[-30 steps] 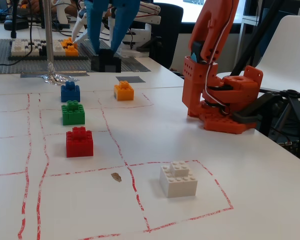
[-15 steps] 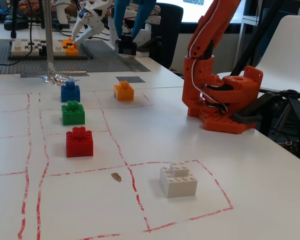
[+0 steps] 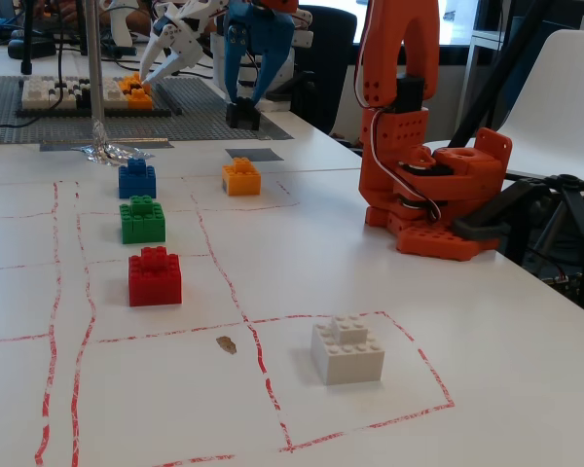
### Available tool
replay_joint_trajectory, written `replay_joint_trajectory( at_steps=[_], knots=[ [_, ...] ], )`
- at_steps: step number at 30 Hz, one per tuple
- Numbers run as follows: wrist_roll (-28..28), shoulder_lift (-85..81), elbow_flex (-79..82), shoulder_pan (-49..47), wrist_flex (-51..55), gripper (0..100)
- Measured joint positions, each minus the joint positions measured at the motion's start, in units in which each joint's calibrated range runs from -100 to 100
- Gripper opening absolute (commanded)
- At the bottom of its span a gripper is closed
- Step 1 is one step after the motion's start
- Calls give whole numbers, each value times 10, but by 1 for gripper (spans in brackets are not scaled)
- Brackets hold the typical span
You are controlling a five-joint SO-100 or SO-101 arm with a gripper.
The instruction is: Grab the block and put it in the grey marker
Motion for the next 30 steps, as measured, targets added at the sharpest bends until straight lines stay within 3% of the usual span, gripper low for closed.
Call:
replay_joint_trajectory(
  at_steps=[8,23,30],
  knots=[
    [39,66,-16,65,-79,0],
    [43,85,27,68,-81,3],
    [22,83,47,69,-113,26]
  ],
)
